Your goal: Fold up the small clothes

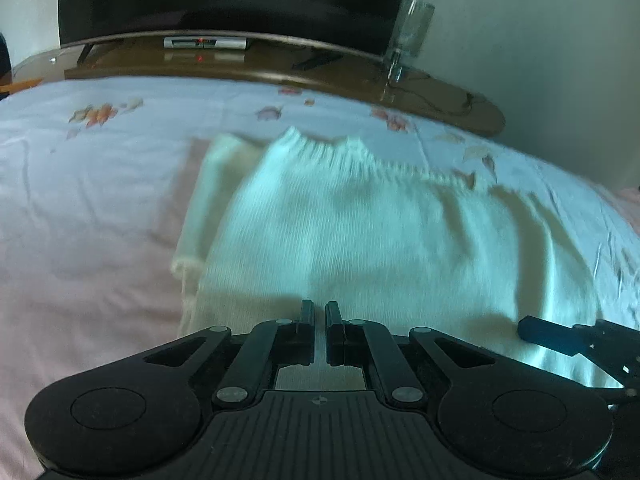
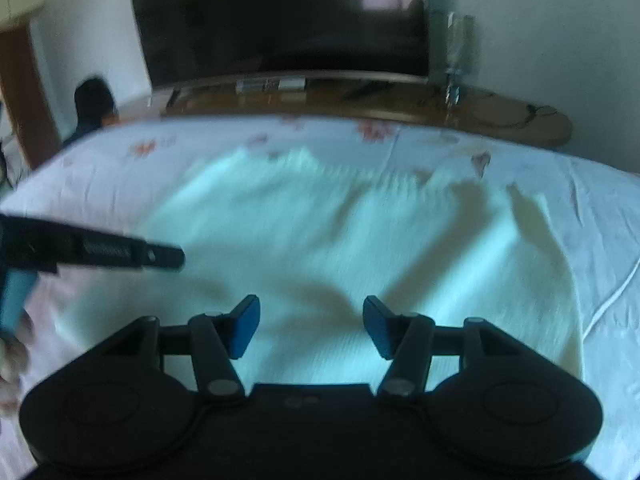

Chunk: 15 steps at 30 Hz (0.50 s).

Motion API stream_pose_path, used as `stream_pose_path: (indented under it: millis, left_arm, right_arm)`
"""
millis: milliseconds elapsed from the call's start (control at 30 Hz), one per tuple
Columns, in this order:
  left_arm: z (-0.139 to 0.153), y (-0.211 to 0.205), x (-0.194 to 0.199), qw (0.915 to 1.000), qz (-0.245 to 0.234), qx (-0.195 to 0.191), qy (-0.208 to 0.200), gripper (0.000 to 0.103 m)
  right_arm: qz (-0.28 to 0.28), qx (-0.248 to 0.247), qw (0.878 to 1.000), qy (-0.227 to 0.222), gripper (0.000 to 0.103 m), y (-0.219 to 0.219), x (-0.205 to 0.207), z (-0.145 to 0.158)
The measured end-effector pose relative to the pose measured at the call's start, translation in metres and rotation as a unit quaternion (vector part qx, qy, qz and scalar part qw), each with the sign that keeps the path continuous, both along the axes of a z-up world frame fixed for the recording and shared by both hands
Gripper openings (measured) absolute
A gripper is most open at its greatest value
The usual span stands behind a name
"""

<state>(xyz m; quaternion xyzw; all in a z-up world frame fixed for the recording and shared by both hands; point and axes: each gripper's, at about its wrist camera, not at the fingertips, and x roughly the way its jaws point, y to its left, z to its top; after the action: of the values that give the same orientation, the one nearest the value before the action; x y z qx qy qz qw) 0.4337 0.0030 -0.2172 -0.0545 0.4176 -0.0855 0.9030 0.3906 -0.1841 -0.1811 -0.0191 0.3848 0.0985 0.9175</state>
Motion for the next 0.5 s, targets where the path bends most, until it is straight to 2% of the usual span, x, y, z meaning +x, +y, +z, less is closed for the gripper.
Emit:
stream_pose_path:
  millis: [100,233,400,500]
  left_arm:
    - [-0.002,0.0,-0.008,0.9999,-0.003,0.013,0.001,0.004]
    - [0.005,-0.002,-0.013,0.9992,0.001,0.032,0.025,0.004]
    - [0.01,-0.015,-0.019,0.9941,-0.01,0.098,0.046,0.004]
    - [0.01,-0.017,-0.022,0.9928,-0.016,0.107,0.052,0.004]
  right_arm:
    - [0.008,-0.026,1.0,0.01,0.057,0.006,-0.007,-0.008]
    - [-0.006,-0.004,1.0,-0.002,0.057,0.004,-0.02,0.004]
    - [-0.014,0.0,1.0,-0.002,0.057,0.002,-0.03,0.01]
    - [-0.022,0.01,1.0,-0.002,0.057,0.0,-0.036,0.012]
